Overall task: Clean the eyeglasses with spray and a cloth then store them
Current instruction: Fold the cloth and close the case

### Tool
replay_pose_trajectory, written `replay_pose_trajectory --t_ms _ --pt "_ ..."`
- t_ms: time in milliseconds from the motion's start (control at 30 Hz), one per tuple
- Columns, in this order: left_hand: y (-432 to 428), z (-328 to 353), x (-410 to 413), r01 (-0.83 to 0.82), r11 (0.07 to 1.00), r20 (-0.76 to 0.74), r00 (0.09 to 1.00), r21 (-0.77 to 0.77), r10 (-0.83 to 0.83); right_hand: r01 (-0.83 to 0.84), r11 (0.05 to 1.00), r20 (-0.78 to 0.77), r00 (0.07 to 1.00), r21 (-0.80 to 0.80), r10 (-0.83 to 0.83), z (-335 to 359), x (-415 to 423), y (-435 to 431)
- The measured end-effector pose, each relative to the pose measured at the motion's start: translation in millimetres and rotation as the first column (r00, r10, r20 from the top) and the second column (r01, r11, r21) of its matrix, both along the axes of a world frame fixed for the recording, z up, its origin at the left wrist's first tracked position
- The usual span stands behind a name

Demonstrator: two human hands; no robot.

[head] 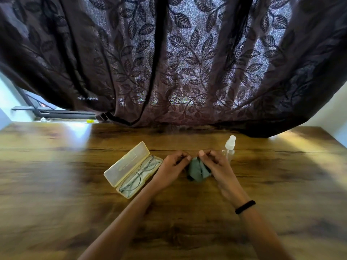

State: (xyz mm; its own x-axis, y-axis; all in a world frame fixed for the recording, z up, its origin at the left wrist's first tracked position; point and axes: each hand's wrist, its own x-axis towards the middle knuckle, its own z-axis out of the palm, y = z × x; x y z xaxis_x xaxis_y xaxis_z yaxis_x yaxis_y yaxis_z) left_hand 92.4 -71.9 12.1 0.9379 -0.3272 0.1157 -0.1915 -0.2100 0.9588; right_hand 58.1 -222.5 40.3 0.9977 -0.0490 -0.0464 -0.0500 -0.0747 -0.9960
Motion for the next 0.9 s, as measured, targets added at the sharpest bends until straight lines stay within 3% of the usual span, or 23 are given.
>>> replay_pose_trajectory --t_ms 133,300,400,500,767,900 --pt "0.5 -0.3 1.6 -0.063 0.998 -0.04 0.997 0.007 0.064 -0.039 0.996 0.027 0.999 -0.082 0.042 2.0 -1.4 -0.9" --pt "-2.6 7.3 -6.1 -0.076 0.997 -0.077 0.994 -0.012 0.075 0.058 0.995 0.066 0.996 -0.079 -0.053 -0.4 -1.0 -0.1" --pt "-5.1 11.3 -14.8 -0.022 1.0 -0.014 1.0 0.007 0.022 0.067 0.993 0.076 0.995 -0.1 -0.059 2.3 -0.6 3.2" --pt "-4.2 6.6 -12.9 -0.076 0.992 0.071 0.995 0.097 0.069 0.067 0.996 0.095 0.994 -0.059 -0.061 4.7 -0.7 6.0" --pt "6.9 5.3 -5.3 -0.101 0.979 0.097 0.992 0.177 0.085 0.167 0.985 0.147 0.976 -0.035 -0.16 0.6 2.9 2.4" --pt "14.9 11.0 -0.9 -0.145 0.977 0.055 0.989 0.154 0.138 0.067 0.99 0.103 0.993 -0.122 -0.055 1.5 3.2 -0.8"
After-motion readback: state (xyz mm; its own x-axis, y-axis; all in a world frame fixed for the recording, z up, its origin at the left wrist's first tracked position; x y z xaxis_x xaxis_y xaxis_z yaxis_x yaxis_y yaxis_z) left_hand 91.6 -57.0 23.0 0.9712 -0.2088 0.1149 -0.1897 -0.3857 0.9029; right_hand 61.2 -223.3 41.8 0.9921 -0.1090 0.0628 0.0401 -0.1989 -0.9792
